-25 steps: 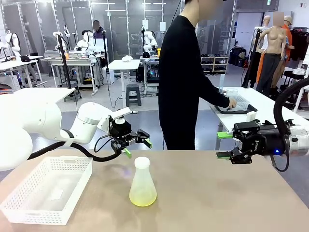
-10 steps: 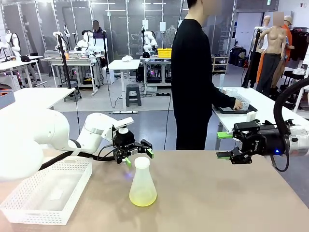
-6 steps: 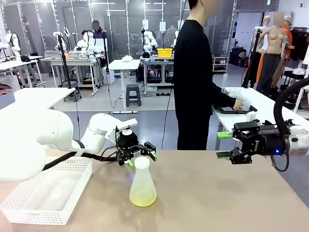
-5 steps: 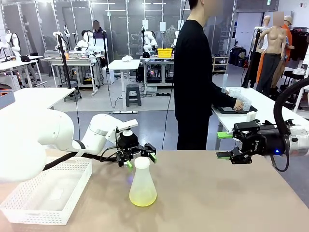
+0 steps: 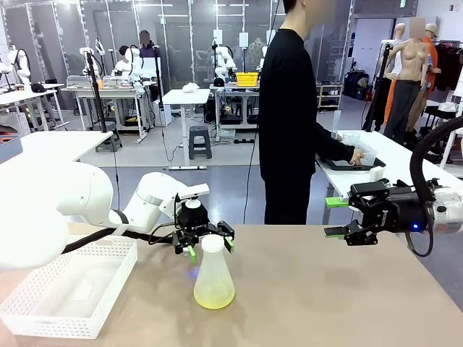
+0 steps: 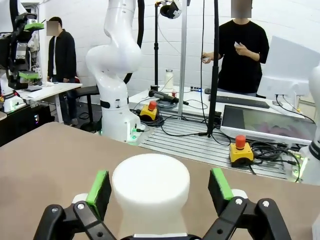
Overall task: Prepare the solutions needed for the experiment.
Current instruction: When the human places the Big flask in the center of the table, pick up the Big flask and place it in the left Organizing basket.
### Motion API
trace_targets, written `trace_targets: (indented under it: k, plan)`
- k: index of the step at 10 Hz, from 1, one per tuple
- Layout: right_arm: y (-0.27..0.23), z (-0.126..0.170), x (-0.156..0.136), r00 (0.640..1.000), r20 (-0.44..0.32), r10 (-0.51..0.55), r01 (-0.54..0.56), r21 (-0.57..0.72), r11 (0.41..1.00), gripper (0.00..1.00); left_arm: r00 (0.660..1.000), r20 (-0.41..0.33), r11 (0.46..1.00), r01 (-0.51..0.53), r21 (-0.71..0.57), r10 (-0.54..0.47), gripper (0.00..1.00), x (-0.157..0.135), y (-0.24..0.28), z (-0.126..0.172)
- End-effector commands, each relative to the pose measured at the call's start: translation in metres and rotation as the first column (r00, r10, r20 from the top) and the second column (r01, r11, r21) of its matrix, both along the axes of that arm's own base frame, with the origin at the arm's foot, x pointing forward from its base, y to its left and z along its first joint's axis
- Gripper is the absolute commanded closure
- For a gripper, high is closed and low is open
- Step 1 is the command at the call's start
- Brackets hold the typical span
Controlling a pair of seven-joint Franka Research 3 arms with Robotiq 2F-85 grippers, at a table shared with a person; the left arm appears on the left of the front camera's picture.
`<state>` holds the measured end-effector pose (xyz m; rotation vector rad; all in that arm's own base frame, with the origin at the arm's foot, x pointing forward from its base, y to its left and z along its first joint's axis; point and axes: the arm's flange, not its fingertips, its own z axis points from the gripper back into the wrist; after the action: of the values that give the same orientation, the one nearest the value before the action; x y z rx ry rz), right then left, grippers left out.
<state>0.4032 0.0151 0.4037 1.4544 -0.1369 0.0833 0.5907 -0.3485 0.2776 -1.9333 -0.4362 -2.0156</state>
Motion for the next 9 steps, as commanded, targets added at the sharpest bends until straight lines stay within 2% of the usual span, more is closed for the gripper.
trace_targets:
  k: [1,7,8,9]
  plan:
    - [0.0,-0.001,-0.001,1.0,0.016,0.003,-0.003,0.004,1.0,0.17,0.998,-0.027,0.999,0.048,-0.016,-0.049,0.0,-0.017,0.002,-0.003]
    - [0.0,-0.001,-0.001,1.0,0.016,0.003,-0.003,0.004,1.0,0.17,0.996,-0.046,0.996,0.077,-0.047,-0.079,0.0,-0.017,-0.007,-0.005]
    - [0.0,-0.001,-0.001,1.0,0.016,0.003,-0.003,0.004,1.0,0.17,0.996,-0.047,0.996,0.069,-0.047,-0.071,0.07,-0.017,-0.007,-0.005]
    - [0.0,-0.001,-0.001,1.0,0.016,0.003,-0.003,0.004,1.0,0.17,0.997,-0.059,0.998,0.052,-0.042,-0.054,0.07,-0.012,-0.009,-0.007]
